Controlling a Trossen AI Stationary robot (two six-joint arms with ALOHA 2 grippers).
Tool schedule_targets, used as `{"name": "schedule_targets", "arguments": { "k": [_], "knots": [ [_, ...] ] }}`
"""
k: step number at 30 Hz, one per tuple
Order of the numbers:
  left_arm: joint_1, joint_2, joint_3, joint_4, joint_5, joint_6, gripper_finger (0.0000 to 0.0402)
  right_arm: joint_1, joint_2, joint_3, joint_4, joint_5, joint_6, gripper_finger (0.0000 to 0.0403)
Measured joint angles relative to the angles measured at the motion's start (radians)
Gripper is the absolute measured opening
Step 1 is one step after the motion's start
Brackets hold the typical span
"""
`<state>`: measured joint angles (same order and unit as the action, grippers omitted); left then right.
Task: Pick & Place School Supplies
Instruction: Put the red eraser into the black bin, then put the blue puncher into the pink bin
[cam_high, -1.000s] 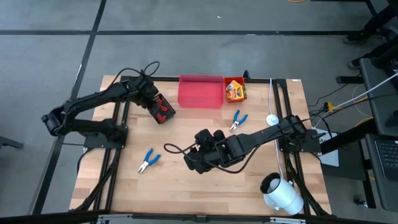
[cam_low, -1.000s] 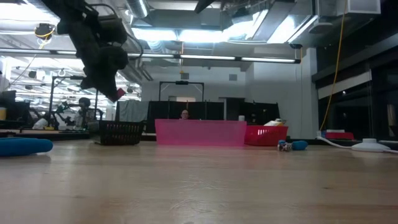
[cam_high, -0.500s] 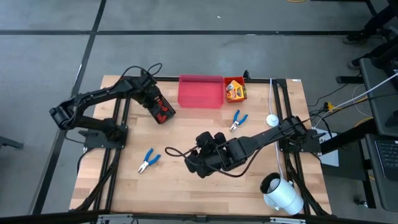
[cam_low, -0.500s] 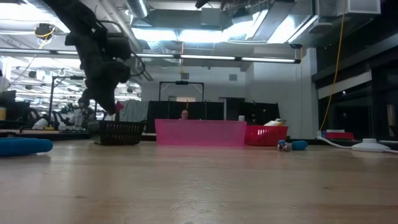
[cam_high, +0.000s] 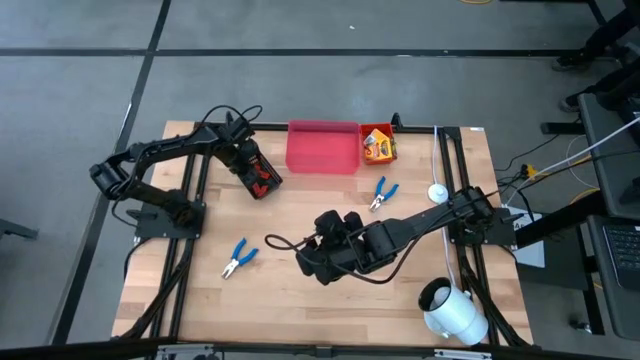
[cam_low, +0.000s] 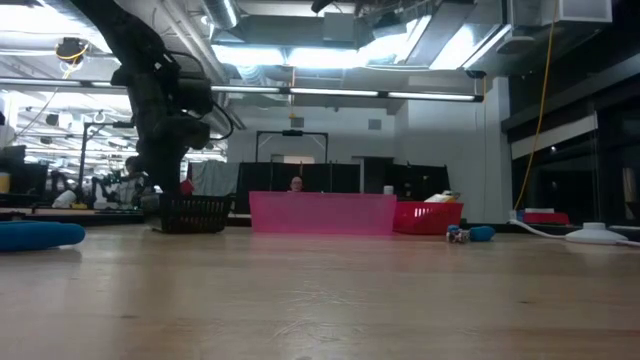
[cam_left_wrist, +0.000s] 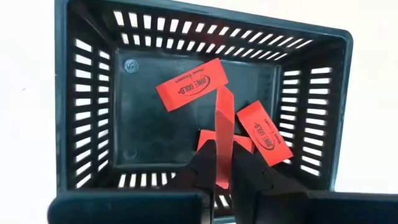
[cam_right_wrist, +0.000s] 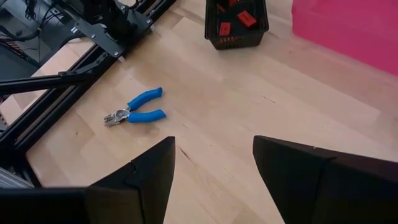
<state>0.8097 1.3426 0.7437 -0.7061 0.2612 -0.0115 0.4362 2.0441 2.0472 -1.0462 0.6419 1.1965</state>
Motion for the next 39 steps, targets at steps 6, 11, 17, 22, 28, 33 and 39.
{"name": "schedule_targets", "arguments": {
  "k": [6, 11, 17, 22, 28, 33, 39],
  "knots": [
    [0.000, 0.000, 0.000, 0.000, 0.000, 0.015, 0.0053, 0.000, 0.000, 0.000, 0.002, 0.005, 0.000, 0.0219],
    [0.000, -0.002, 0.000, 0.013, 0.000, 0.020, 0.0124, 0.000, 0.000, 0.000, 0.002, 0.006, -0.003, 0.0219],
    [0.000, -0.003, 0.000, 0.034, 0.001, 0.025, 0.0176, 0.000, 0.000, 0.000, 0.002, 0.009, -0.003, 0.0219],
    [0.000, -0.011, 0.000, 0.014, 0.124, 0.058, 0.0185, 0.000, 0.000, 0.000, 0.002, 0.017, -0.006, 0.0219],
    [-0.053, -0.107, 0.000, -0.034, 0.574, 0.197, 0.0179, 0.000, 0.000, 0.000, 0.001, 0.024, -0.015, 0.0219],
    [-0.146, -0.238, 0.001, -0.035, 1.160, 0.064, 0.0176, 0.000, 0.000, 0.000, -0.003, 0.031, -0.023, 0.0219],
    [-0.356, -0.444, 0.002, -0.094, 0.823, -0.158, 0.0165, -0.010, 0.000, 0.000, -0.006, 0.062, -0.062, 0.0219]
  ]
}}
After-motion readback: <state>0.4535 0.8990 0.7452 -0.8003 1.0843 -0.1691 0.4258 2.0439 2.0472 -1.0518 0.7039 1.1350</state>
